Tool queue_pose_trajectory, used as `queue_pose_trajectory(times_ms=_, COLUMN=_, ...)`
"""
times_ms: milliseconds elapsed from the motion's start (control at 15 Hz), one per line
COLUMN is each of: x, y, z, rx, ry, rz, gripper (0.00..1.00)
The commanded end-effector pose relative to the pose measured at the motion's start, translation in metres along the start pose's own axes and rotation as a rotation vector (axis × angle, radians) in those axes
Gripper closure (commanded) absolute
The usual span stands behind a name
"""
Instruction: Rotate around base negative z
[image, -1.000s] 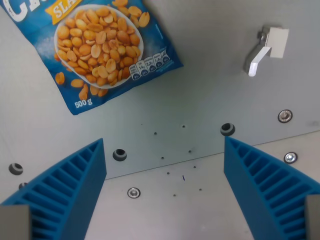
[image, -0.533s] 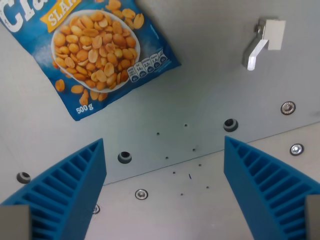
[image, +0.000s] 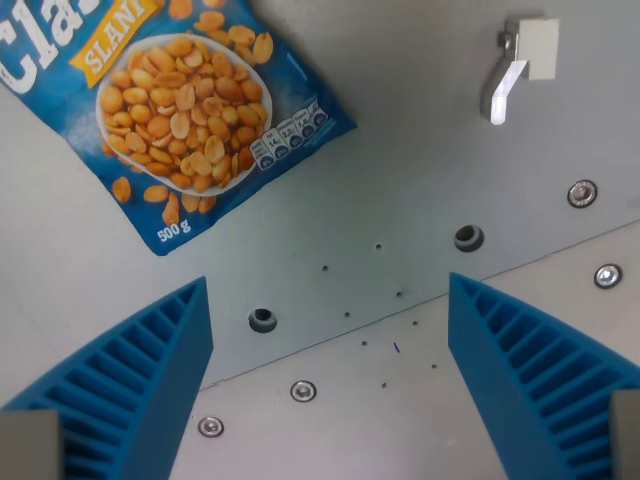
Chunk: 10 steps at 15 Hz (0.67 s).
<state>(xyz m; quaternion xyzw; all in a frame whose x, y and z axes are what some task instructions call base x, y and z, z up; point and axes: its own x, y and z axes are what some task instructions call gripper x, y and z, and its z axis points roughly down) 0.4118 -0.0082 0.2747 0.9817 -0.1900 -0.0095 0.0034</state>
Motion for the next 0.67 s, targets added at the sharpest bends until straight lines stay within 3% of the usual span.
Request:
queue_pose_trajectory(times_ms=67, x=0.0003, y=-0.0001, z=-0.0030, rx=0.010, ry=0.003, rz=0.167, gripper=0.00)
queue_pose_trajectory(times_ms=667, x=0.0003, y=-0.0001, z=-0.0030, rx=0.012, ry=0.001, rz=0.287, gripper=0.00)
